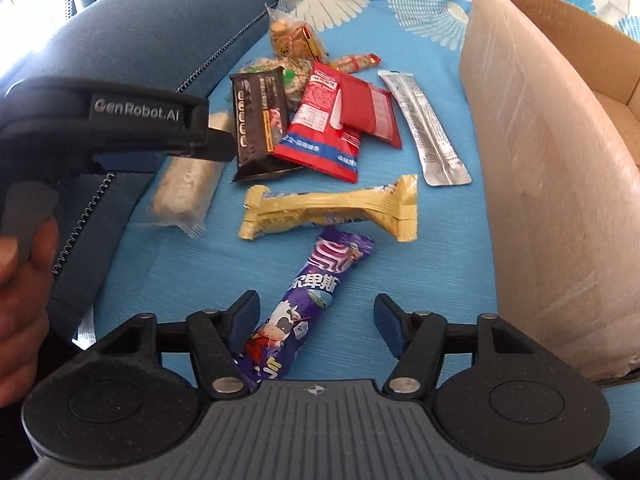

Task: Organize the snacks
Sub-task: 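Grasp the purple candy bar with the right tool while the left tool grasps the clear cracker pack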

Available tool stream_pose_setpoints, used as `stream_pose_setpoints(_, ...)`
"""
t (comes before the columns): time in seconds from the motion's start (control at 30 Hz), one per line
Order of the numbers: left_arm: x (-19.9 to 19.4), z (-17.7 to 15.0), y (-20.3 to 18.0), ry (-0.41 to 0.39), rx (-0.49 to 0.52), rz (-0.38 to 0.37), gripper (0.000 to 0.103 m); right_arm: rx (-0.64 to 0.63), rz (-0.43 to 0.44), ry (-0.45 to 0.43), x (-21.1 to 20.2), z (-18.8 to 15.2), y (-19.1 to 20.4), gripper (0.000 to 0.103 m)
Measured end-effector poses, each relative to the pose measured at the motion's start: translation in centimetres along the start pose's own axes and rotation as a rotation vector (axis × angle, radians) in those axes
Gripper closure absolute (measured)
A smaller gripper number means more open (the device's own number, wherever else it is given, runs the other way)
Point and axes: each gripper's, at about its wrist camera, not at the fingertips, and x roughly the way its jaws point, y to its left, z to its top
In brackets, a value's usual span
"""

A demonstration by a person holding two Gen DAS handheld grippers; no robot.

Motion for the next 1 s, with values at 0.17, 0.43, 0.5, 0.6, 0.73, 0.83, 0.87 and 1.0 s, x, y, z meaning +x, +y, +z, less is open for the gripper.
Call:
stream_pose_setpoints(0.17, 0.9, 0.3, 0.2, 0.016, -0.029, 0.006, 0.026, -0.066, 0.02, -0.027, -0.1, -0.7, -0.1, 0.074)
stream_pose_setpoints(0.43, 2.0, 0.3, 0.6, 0.061, -0.057, 0.017, 0.031, -0.208, 0.031, -0.113, -0.8, -2.2, -0.1, 0.083)
stream_pose_setpoints(0.5, 2.3, 0.3, 0.6, 0.072, -0.059, 0.025, 0.038, -0.2, 0.04, -0.128, -1.1, -2.1, -0.3, 0.084)
stream_pose_setpoints(0.6, 2.6, 0.3, 0.4, 0.09, -0.047, 0.047, 0.05, -0.188, 0.058, -0.149, -1.5, -1.9, -0.3, 0.084)
stream_pose_setpoints(0.73, 2.5, 0.2, 0.6, 0.091, -0.047, 0.054, 0.061, -0.216, 0.079, -0.173, -2.0, -1.9, 0.0, 0.084)
stream_pose_setpoints(0.83, 2.1, 0.0, 0.6, 0.096, -0.035, 0.042, 0.062, -0.251, 0.088, -0.192, -2.5, -2.2, 0.4, 0.084)
stream_pose_setpoints(0.87, 1.9, 0.0, 0.6, 0.099, -0.029, 0.04, 0.062, -0.26, 0.087, -0.196, -2.6, -2.2, 0.5, 0.084)
stream_pose_setpoints(1.0, 0.9, -0.3, 0.4, 0.098, -0.008, 0.042, 0.062, -0.274, 0.075, -0.2, -3.0, -2.3, 0.6, 0.084)
